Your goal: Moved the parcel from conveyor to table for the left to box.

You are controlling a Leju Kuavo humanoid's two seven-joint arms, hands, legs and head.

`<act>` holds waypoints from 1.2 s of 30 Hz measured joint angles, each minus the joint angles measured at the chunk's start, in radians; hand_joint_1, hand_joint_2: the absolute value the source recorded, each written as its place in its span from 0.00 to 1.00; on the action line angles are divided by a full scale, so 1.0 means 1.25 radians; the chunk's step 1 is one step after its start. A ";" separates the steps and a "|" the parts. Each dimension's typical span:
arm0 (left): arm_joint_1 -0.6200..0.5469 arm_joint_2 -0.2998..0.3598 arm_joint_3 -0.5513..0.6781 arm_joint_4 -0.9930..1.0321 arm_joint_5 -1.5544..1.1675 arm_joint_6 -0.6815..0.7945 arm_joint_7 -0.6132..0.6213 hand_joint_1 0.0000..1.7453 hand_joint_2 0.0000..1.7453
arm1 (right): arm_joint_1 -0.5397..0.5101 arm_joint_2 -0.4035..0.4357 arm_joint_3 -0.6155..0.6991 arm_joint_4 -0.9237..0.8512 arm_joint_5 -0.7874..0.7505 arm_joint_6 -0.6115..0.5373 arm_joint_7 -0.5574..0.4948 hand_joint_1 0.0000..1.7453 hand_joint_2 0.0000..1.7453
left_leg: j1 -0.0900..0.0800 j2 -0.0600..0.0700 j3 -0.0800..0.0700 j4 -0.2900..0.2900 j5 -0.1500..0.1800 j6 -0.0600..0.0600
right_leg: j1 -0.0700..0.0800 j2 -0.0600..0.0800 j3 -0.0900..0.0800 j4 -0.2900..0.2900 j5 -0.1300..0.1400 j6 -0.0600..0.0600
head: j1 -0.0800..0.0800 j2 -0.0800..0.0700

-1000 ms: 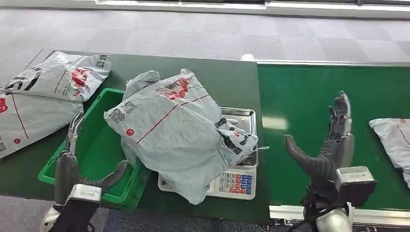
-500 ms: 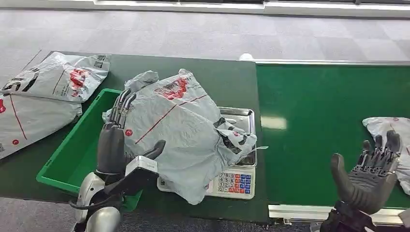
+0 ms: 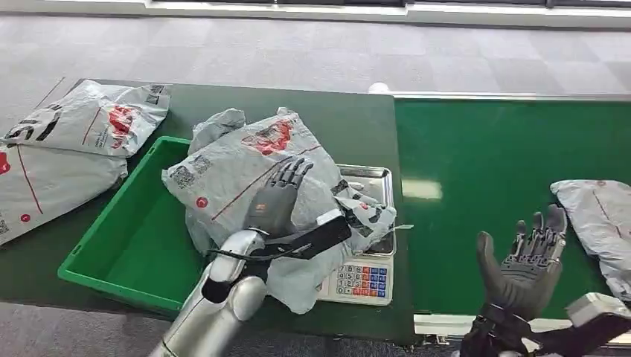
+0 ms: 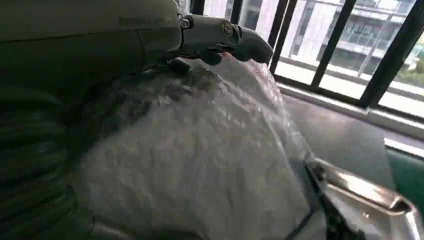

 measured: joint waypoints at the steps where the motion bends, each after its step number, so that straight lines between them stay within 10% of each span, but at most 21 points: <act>1: -0.013 -0.011 0.000 0.050 -0.006 0.002 0.006 0.00 1.00 | -0.008 0.000 0.010 0.009 -0.001 0.000 0.004 0.00 1.00 | 0.000 0.000 0.000 0.000 0.000 0.000 | 0.000 0.000 0.000 0.000 0.000 0.000 | 0.000 0.000; 4: -0.047 -0.037 0.000 0.163 -0.020 0.015 0.019 0.03 1.00 | -0.030 0.000 0.029 0.029 -0.003 0.003 0.015 0.00 1.00 | 0.000 0.000 0.000 0.000 0.000 0.000 | 0.000 0.000 0.000 0.000 0.000 0.000 | 0.000 0.000; 5: -0.056 -0.041 0.000 0.194 -0.024 0.019 0.021 0.41 1.00 | -0.035 0.000 0.034 0.035 -0.003 0.004 0.017 0.00 1.00 | 0.000 0.000 0.000 0.000 0.000 0.000 | 0.000 0.000 0.000 0.000 0.000 0.000 | 0.000 0.000; 6: -0.063 -0.043 0.000 0.216 -0.027 0.024 0.022 1.00 1.00 | -0.039 0.000 0.036 0.039 -0.003 0.005 0.019 0.00 1.00 | 0.000 0.000 0.000 0.000 0.000 0.000 | 0.000 0.000 0.000 0.000 0.000 0.000 | 0.000 0.000; 25: -0.101 -0.039 0.046 0.292 -0.037 0.076 -0.016 1.00 1.00 | -0.037 0.002 0.042 0.075 0.018 0.006 0.027 0.00 1.00 | 0.000 0.000 0.000 0.000 0.001 -0.001 | 0.000 0.000 0.000 0.000 0.000 0.000 | 0.000 0.000; 36: 0.009 0.124 0.137 -0.354 -0.053 0.387 -0.123 1.00 1.00 | 0.074 0.011 0.025 0.051 0.012 -0.013 -0.006 0.00 1.00 | 0.001 0.000 -0.004 -0.002 0.000 -0.002 | 0.001 0.001 -0.004 0.001 -0.002 -0.002 | 0.000 0.000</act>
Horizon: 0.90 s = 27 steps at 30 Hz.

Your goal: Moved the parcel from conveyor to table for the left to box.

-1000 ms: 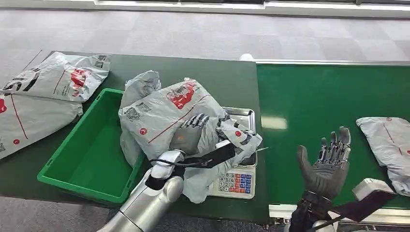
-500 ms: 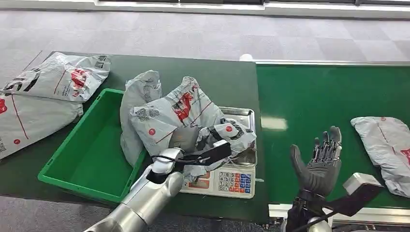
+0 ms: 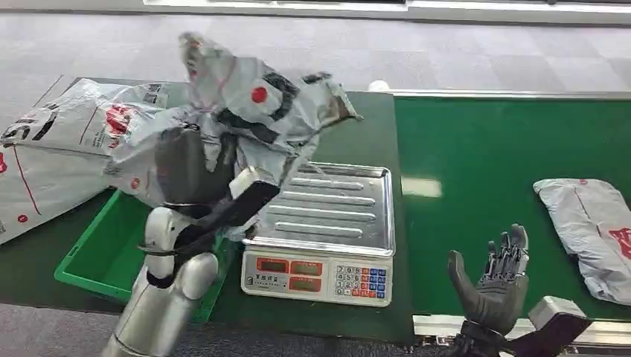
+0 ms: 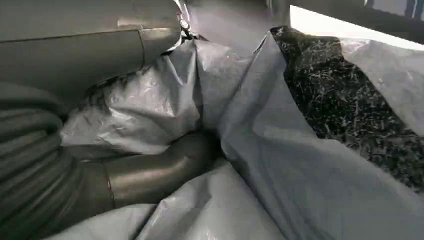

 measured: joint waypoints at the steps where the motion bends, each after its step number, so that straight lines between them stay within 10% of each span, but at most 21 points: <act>1: 0.011 0.023 0.028 -0.055 0.012 0.029 -0.014 1.00 1.00 | 0.007 0.000 -0.005 -0.001 -0.004 -0.005 -0.002 0.00 1.00 | 0.000 0.000 0.000 0.000 0.000 0.000 | 0.000 0.000 0.000 0.000 0.000 0.000 | 0.000 0.000; 13: 0.087 0.117 0.191 -0.303 0.063 0.061 -0.032 1.00 1.00 | 0.030 0.000 -0.015 -0.005 -0.009 -0.009 0.002 0.00 1.00 | 0.000 0.000 0.002 0.000 0.000 0.000 | 0.000 0.000 0.002 0.000 0.000 0.000 | 0.000 0.000; 23: 0.306 0.231 0.430 -0.109 0.455 -0.352 -0.040 1.00 1.00 | 0.039 0.009 -0.054 -0.012 0.026 0.079 0.045 0.00 1.00 | 0.000 0.005 0.005 -0.002 -0.001 -0.004 | 0.002 0.004 0.001 0.000 -0.002 -0.003 | 0.000 0.000; 24: 0.319 0.231 0.428 -0.086 0.440 -0.355 -0.038 0.85 1.00 | 0.039 0.010 -0.055 -0.012 0.030 0.083 0.045 0.00 1.00 | 0.001 0.005 0.005 -0.002 -0.001 -0.003 | 0.001 0.004 0.001 0.000 -0.002 -0.003 | 0.000 0.000; 25: 0.329 0.231 0.427 -0.068 0.429 -0.359 -0.033 0.36 1.00 | 0.039 0.012 -0.055 -0.012 0.032 0.086 0.045 0.00 1.00 | 0.001 0.005 0.005 -0.002 -0.001 -0.003 | 0.001 0.004 0.000 0.000 -0.002 -0.003 | 0.000 0.000; 27: 0.338 0.229 0.415 -0.033 0.397 -0.371 -0.007 0.36 1.00 | 0.039 0.015 -0.059 -0.012 0.034 0.088 0.045 0.00 1.00 | 0.000 0.005 0.005 -0.002 -0.001 -0.003 | 0.000 0.003 0.001 0.000 -0.002 -0.003 | 0.000 0.000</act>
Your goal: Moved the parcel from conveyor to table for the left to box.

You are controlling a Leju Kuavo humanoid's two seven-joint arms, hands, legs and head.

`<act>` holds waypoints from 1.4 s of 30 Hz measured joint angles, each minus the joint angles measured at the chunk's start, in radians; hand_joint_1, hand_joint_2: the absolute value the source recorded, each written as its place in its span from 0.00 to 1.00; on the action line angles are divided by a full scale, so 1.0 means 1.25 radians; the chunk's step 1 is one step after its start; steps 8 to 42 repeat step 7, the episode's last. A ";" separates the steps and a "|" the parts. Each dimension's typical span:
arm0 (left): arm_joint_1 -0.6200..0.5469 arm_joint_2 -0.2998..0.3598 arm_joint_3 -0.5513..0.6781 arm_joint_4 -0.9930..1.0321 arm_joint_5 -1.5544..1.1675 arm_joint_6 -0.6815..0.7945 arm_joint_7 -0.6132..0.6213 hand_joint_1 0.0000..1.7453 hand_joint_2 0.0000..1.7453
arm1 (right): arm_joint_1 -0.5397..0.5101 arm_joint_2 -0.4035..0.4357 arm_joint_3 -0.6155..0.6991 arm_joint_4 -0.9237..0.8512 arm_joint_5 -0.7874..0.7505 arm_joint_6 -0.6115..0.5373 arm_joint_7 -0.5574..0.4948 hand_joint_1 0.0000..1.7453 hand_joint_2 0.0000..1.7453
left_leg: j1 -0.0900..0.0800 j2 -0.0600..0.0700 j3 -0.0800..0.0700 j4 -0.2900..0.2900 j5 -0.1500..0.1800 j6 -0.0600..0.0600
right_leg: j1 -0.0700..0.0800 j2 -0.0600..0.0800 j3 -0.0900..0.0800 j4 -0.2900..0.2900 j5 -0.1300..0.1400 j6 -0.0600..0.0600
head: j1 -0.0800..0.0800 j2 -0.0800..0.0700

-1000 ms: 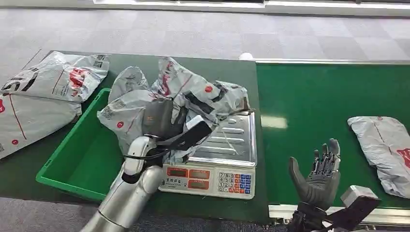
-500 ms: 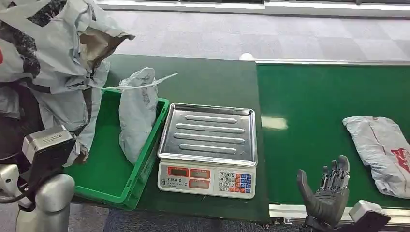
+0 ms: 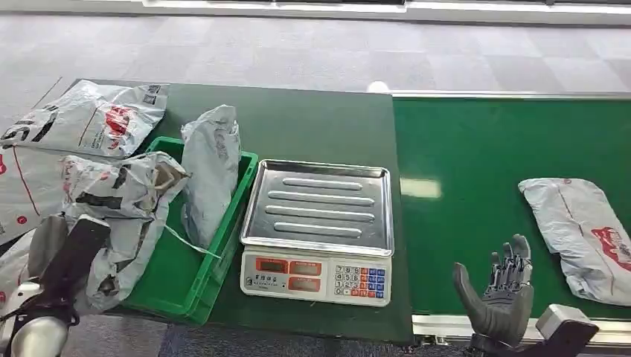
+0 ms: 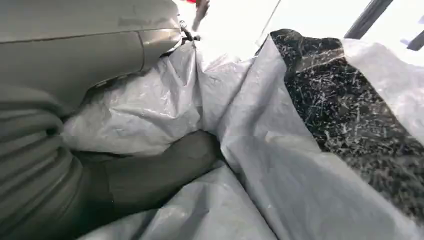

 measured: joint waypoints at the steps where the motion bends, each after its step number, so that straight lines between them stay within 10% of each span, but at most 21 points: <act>1: 0.000 -0.001 -0.012 0.018 -0.018 -0.006 0.012 0.36 1.00 | 0.000 0.000 -0.003 0.000 0.000 0.001 0.000 0.00 1.00 | 0.000 0.000 0.000 0.000 0.000 0.000 | 0.000 0.000 0.000 0.000 0.000 0.000 | 0.000 0.000; 2: 0.000 -0.002 -0.021 0.029 -0.027 -0.009 0.019 0.36 1.00 | 0.000 0.000 -0.005 0.000 -0.002 0.001 0.000 0.00 1.00 | 0.000 0.000 0.000 0.000 0.000 0.000 | 0.000 0.000 0.000 0.000 0.000 0.000 | 0.000 0.000; 4: -0.001 -0.003 -0.037 0.048 -0.034 -0.009 0.025 0.00 1.00 | 0.000 0.000 -0.008 0.000 -0.006 0.003 0.000 0.00 1.00 | 0.000 0.000 0.000 0.000 0.000 0.000 | 0.000 0.000 0.000 0.000 0.000 0.000 | 0.000 0.000; 42: -0.005 -0.003 -0.051 0.067 -0.036 -0.009 0.027 0.00 1.00 | 0.000 0.000 -0.011 0.000 -0.009 0.003 0.000 0.00 1.00 | 0.000 0.000 0.000 0.000 0.000 0.000 | 0.000 0.000 0.000 0.000 0.000 0.000 | 0.000 0.000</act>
